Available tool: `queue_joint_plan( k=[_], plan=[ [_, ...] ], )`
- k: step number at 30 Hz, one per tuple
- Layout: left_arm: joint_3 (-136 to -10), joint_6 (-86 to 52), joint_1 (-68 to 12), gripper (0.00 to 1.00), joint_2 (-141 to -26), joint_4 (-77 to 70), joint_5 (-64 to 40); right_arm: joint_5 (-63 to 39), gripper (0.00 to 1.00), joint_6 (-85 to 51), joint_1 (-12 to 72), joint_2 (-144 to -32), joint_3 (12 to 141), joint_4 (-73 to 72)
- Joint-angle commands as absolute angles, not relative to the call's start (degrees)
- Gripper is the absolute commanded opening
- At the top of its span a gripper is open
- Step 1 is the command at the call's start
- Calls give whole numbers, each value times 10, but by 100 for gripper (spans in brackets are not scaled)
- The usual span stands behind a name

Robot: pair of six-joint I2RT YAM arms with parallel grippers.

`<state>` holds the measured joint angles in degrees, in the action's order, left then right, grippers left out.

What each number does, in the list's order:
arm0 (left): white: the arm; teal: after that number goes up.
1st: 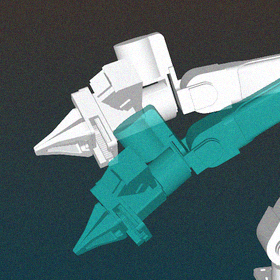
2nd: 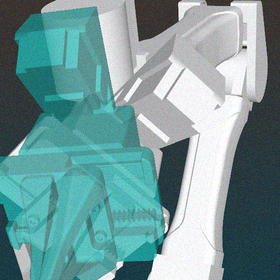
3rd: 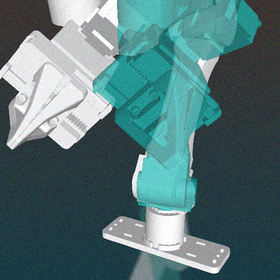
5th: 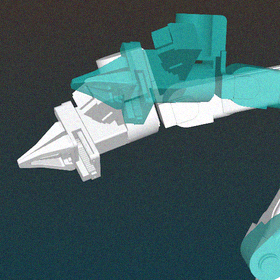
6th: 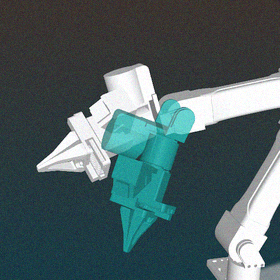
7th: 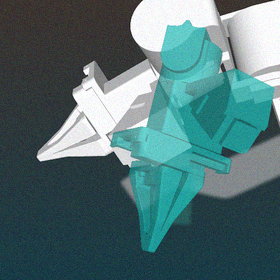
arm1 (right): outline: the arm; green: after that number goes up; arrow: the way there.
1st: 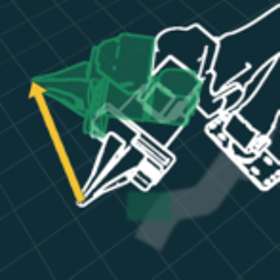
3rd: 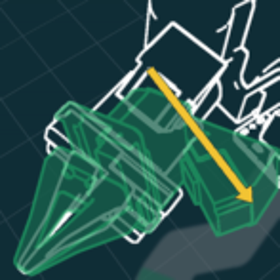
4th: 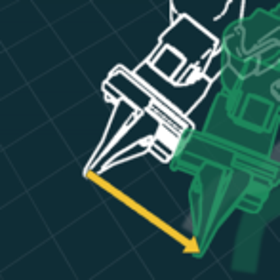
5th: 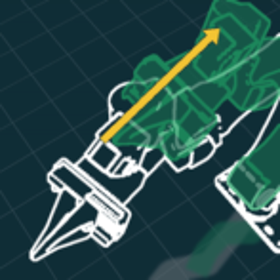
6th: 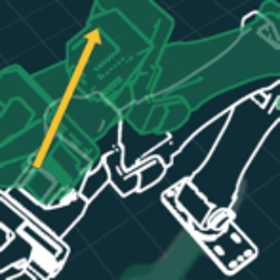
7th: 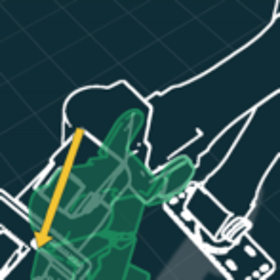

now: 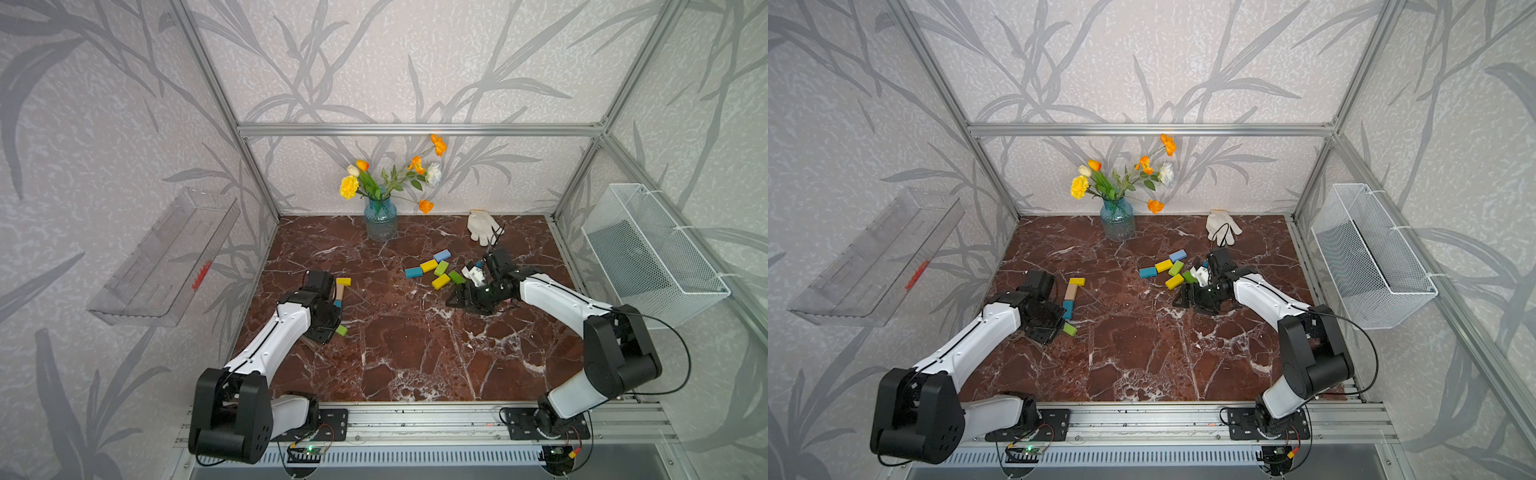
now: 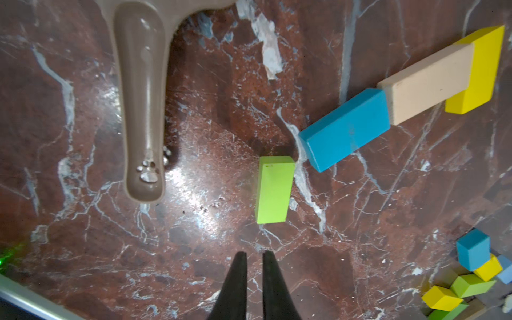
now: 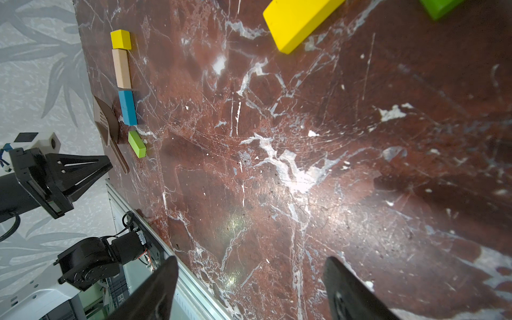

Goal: Assemble the letter c with building blocks
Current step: Adjust the building block at the center of the board.

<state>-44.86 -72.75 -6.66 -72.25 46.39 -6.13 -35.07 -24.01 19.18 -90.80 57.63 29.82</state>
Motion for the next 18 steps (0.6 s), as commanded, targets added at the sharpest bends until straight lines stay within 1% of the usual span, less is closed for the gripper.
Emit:
queue_joint_plan(
  k=[1, 8, 18],
  plan=[
    [-435, -704, -63, 12, -748, 482, -75, -359, 82, -235, 192, -899, 571, 300],
    [-431, -686, -63, 7, -788, 464, -82, -360, 82, -233, 192, -904, 570, 299],
    [-412, -687, -63, 5, -846, 395, -101, -361, 82, -234, 192, -912, 570, 296]
  ],
)
